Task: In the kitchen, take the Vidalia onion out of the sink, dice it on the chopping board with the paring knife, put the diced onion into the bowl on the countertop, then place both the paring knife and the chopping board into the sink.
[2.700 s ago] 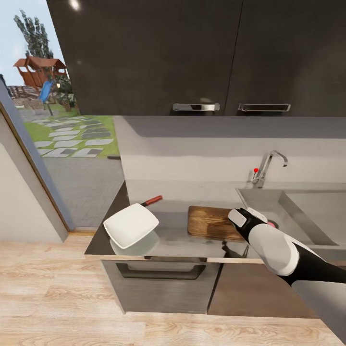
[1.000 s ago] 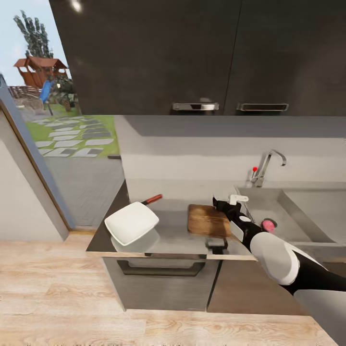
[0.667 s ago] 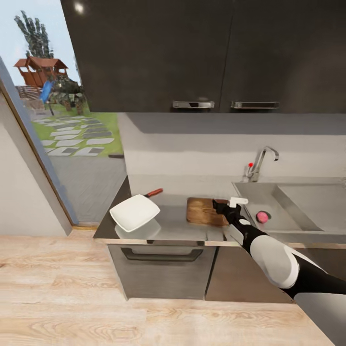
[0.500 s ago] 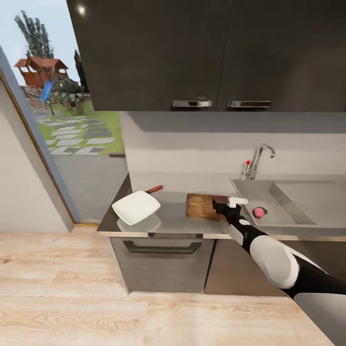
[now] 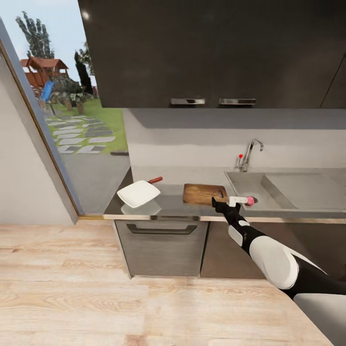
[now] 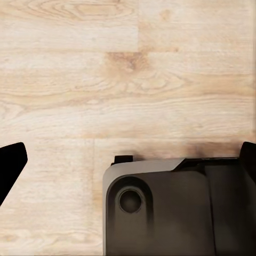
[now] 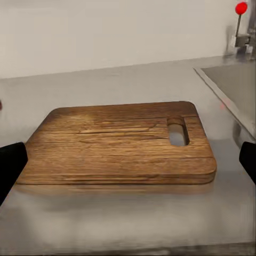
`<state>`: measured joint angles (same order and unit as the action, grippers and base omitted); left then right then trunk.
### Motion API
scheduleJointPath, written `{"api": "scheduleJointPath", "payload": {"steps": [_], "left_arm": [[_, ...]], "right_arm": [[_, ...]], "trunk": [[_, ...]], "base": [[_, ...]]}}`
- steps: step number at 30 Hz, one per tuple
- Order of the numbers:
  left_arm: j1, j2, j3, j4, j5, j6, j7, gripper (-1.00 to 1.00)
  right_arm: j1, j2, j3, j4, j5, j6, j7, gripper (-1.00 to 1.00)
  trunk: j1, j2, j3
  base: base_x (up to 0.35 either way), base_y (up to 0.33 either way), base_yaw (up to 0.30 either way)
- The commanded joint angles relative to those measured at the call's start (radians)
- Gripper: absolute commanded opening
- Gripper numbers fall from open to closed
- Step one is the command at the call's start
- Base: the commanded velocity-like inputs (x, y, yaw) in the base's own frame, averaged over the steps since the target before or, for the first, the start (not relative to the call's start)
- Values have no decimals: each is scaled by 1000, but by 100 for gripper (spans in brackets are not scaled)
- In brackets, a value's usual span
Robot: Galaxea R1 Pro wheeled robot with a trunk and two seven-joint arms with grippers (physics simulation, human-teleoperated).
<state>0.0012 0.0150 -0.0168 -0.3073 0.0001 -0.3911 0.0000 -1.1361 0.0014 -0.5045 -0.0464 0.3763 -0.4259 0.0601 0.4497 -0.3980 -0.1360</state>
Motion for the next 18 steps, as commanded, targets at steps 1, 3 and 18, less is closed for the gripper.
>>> {"api": "scheduleJointPath", "payload": {"steps": [1, 3, 18], "left_arm": [[0, 0, -1, -2, -1, -2, 0, 100], [0, 0, -1, -3, -2, -2, 0, 100], [0, 2, 1, -3, -2, -2, 0, 100]], "right_arm": [[4, 0, -9, 7, 3, -21, 21, 100], [19, 0, -9, 15, 3, -54, 51, 100], [68, -32, -16, -196, 3, 66, 123, 100]], "trunk": [[0, -2, -2], [0, -2, -2], [0, -2, -2]], "base": [[-88, -121, 0], [-51, -127, 0], [-6, -51, 0]]}}
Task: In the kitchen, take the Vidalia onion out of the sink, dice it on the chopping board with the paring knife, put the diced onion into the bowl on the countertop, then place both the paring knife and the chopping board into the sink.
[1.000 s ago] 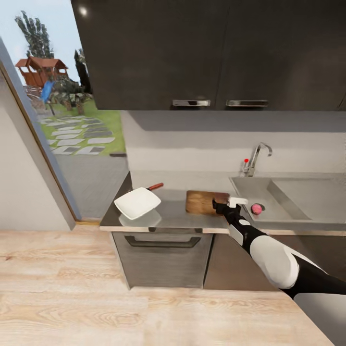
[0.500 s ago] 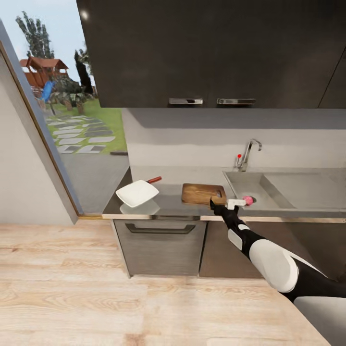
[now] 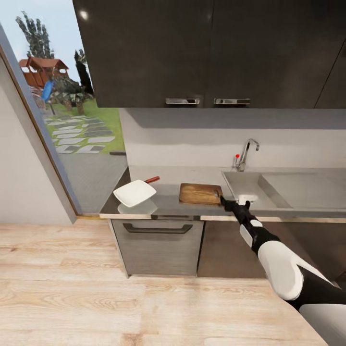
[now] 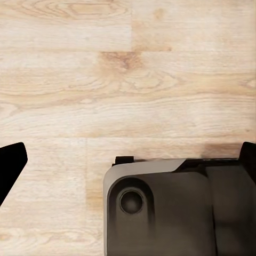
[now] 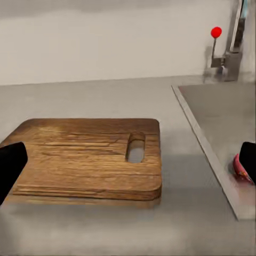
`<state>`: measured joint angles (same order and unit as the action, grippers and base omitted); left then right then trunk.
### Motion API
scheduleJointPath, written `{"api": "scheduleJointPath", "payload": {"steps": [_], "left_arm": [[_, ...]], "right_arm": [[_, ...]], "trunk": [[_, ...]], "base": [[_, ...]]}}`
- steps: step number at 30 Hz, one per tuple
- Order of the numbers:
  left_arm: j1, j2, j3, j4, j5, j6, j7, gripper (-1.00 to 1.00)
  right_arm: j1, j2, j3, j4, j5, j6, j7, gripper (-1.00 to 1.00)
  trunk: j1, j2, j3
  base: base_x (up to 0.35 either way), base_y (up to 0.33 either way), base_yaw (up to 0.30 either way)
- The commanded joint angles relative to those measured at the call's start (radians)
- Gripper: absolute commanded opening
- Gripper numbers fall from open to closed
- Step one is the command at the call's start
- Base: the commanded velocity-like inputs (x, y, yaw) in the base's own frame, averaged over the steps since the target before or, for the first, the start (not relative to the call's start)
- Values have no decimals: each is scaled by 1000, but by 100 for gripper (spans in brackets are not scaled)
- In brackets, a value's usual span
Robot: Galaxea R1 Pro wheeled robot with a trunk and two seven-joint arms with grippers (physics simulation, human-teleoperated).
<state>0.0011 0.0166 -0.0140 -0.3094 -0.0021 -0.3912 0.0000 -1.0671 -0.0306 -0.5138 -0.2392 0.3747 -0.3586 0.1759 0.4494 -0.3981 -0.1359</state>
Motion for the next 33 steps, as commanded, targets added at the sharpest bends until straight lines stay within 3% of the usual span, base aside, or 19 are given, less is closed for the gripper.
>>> {"api": "scheduleJointPath", "payload": {"steps": [1, 3, 5, 6, 9, 12, 15, 21, 30, 33], "left_arm": [[0, 0, -1, -1, 0, -1, 0, 100], [0, 0, -1, -1, 0, -1, 0, 100], [0, 0, -1, -1, 0, -1, 0, 100], [0, 0, -1, -1, 0, -1, 0, 100], [0, 0, -1, -1, 0, -1, 0, 100], [0, 0, -1, -1, 0, -1, 0, 100], [0, 0, -1, -1, 0, -1, 0, 100], [0, 0, -1, -1, 1, -1, 0, 100], [0, 0, -1, -1, 0, -1, 0, 100], [0, 0, -1, -1, 0, -1, 0, 100]], "right_arm": [[-1, 1, -5, -46, 4, 37, 7, 100], [-1, 13, -2, -178, 3, 139, 6, 100], [6, 62, -2, -342, 10, 221, 8, 100], [53, 90, -1, -430, 33, 238, 8, 100], [132, 108, 0, -537, 71, 237, 11, 100], [217, 146, 1, -660, 97, 237, 21, 100], [320, 203, 0, -801, 111, 237, 54, 100], [448, 205, -2, -924, 118, 237, 165, 100], [575, 205, -12, -951, 119, 214, 321, 100], [611, 205, -42, -950, 119, 179, 343, 100]], "trunk": [[1, -2, -2], [1, -2, -2], [1, -2, -2], [1, -2, -2], [1, -2, -2], [1, -2, -2], [1, -2, -2], [1, -2, -2], [1, -2, -2], [1, -2, -2]], "base": [[0, -2, 0], [0, -1, 0], [0, 0, 0], [0, 0, 0], [0, 0, 0], [0, 0, 0], [0, 0, 0], [0, 0, 0], [0, 0, 0], [0, 0, 0]]}}
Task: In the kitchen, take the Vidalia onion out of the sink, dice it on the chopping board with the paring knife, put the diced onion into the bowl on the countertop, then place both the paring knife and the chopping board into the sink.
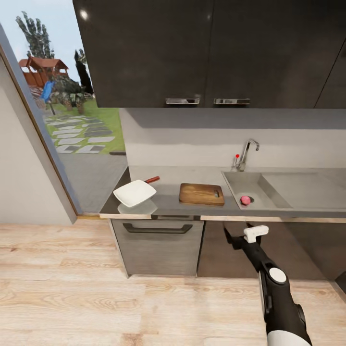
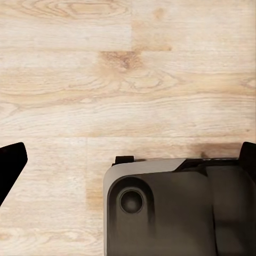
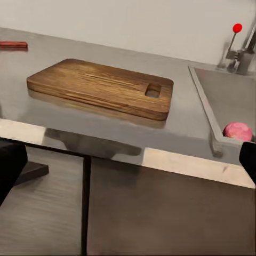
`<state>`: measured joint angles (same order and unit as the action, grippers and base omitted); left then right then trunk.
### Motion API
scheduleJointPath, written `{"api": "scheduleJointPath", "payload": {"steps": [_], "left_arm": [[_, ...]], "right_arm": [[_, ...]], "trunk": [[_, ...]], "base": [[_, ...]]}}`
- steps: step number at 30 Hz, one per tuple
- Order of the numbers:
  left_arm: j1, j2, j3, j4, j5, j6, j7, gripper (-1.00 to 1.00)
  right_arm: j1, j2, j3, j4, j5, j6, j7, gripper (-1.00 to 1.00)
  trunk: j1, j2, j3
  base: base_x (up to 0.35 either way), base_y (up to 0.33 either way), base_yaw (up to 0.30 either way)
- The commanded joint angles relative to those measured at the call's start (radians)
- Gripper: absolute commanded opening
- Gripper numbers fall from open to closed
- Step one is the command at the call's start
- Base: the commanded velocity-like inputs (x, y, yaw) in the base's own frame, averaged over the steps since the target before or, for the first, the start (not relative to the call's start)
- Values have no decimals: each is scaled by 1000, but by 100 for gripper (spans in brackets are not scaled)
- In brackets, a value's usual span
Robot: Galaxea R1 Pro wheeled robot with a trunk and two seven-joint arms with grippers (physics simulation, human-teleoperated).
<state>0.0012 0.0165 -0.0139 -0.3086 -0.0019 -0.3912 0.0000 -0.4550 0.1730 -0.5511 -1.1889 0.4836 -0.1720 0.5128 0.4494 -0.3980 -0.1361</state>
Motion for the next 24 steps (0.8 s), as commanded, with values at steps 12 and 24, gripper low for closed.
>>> {"api": "scheduleJointPath", "payload": {"steps": [12, 24], "left_arm": [[0, 0, -1, -1, 0, -1, 0, 100], [0, 0, -1, -1, 0, -1, 1, 100]], "right_arm": [[53, 2, -267, 109, 67, -72, 105, 100], [55, -13, -422, 353, 197, -157, 101, 100]], "trunk": [[1, -2, -2], [1, -2, -2]], "base": [[0, 0, 0], [0, 0, 0]]}}
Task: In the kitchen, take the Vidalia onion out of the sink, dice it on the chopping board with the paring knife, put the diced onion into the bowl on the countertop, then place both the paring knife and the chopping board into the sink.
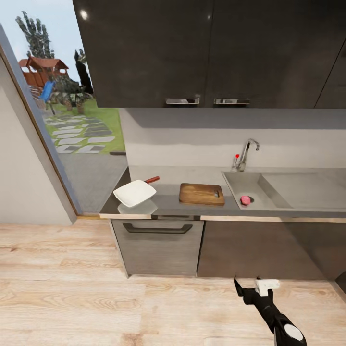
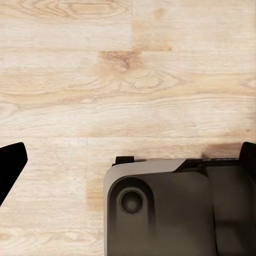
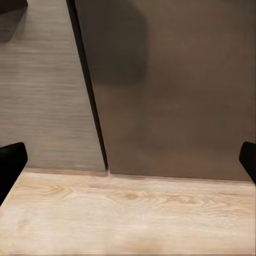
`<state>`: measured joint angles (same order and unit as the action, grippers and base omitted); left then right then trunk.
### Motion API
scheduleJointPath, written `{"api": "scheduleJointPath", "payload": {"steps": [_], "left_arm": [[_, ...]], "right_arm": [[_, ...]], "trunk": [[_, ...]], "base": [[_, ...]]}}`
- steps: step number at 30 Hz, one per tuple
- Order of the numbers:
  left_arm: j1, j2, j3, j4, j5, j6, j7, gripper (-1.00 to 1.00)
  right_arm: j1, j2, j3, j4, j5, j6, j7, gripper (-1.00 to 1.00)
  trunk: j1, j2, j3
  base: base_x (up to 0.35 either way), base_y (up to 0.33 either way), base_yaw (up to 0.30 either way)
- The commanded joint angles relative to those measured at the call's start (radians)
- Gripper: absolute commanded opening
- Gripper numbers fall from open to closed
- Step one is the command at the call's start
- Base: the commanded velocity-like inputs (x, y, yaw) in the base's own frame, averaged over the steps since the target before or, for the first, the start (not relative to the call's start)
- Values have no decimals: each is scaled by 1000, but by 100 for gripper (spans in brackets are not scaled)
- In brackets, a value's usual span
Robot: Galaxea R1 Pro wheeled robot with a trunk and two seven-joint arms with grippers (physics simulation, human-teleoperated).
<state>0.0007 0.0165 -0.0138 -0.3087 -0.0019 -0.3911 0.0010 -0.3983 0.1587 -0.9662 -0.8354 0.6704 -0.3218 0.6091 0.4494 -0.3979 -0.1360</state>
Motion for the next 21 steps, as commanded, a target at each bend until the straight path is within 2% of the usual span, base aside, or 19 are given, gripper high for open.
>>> {"api": "scheduleJointPath", "payload": {"steps": [1, 2, 3, 9, 11, 14, 16, 17, 19, 20, 21], "left_arm": [[0, 0, -1, -1, 0, -2, 0, 100], [0, 0, -1, -1, 0, -2, 0, 100], [0, 0, 0, -1, -1, -2, 0, 100], [1, 2, 0, -2, -1, -2, 0, 100], [1, 3, 0, -3, -1, -2, 0, 100], [0, 6, 2, -6, 0, -2, 1, 100], [0, 7, 4, -7, 1, -2, 3, 100], [1, 7, 4, -8, 1, -2, 3, 100], [1, 8, 6, -9, 3, -2, 4, 100], [1, 8, 6, -9, 3, -2, 5, 100], [0, 8, 7, -10, 4, -2, 8, 100]], "right_arm": [[-2, -4, -8, 19, 11, -8, 0, 100], [-2, -8, -9, 31, 11, -8, -3, 100], [-2, -29, -10, 84, 12, -9, -14, 100], [-2, -87, -9, 192, 12, -11, -30, 100], [-2, -90, -9, 197, 12, -10, -34, 100], [-2, -115, -9, 211, 29, -9, -54, 100], [-2, -164, -9, 292, 86, -9, -63, 100], [-2, -179, -9, 319, 103, -8, -65, 100], [-2, -243, -9, 448, 167, -9, -90, 100], [-2, -259, -9, 483, 180, -10, -101, 100], [-2, -289, -9, 551, 203, -11, -127, 100]], "trunk": [[1, -2, -2], [1, -2, -2], [1, -2, -2], [1, -2, -2], [1, -2, -2], [1, -2, -2], [1, -2, -2], [1, -2, -2], [1, -2, -2], [1, -2, -2], [1, -2, -2]], "base": [[0, 0, 0], [0, 0, 0], [0, 0, 0], [0, 0, 0], [0, 0, 0], [0, 0, 0], [0, 0, 0], [0, 0, 0], [0, 0, 0], [0, 0, 0], [0, 0, 0]]}}
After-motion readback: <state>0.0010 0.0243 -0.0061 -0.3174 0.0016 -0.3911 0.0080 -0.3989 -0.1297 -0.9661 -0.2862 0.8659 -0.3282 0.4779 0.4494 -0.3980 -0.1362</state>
